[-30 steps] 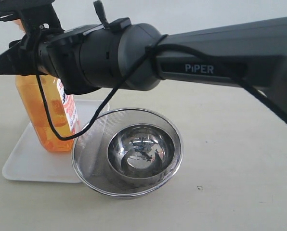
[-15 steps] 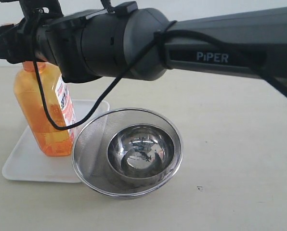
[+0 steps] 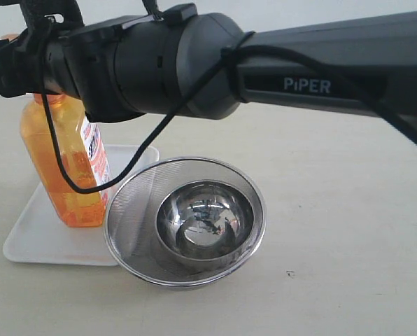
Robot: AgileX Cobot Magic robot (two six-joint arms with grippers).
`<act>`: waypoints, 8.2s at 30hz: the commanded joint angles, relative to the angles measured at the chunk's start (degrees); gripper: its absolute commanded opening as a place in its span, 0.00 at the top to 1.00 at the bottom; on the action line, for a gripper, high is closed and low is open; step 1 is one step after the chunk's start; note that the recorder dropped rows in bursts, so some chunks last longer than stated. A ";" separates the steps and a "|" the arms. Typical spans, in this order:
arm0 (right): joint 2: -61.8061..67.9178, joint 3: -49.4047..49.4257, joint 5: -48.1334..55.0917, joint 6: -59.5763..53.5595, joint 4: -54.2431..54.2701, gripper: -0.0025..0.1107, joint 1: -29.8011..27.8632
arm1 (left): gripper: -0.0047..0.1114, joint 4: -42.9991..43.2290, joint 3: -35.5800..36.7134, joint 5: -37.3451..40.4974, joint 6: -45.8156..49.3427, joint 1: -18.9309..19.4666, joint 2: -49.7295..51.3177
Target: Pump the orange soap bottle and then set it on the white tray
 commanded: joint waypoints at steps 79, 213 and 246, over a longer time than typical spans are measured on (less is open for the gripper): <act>-39.31 55.12 9.44 -21.33 3.91 0.98 6.82 | 0.92 -0.63 0.17 -0.09 -0.32 0.16 -0.06; -60.63 43.10 53.25 113.13 -145.56 0.98 -9.20 | 0.92 -0.63 0.17 -0.09 -0.32 0.16 -0.06; -94.51 43.10 83.27 114.49 -150.02 0.98 -9.20 | 0.92 -0.63 0.17 -0.09 -0.32 0.16 -0.06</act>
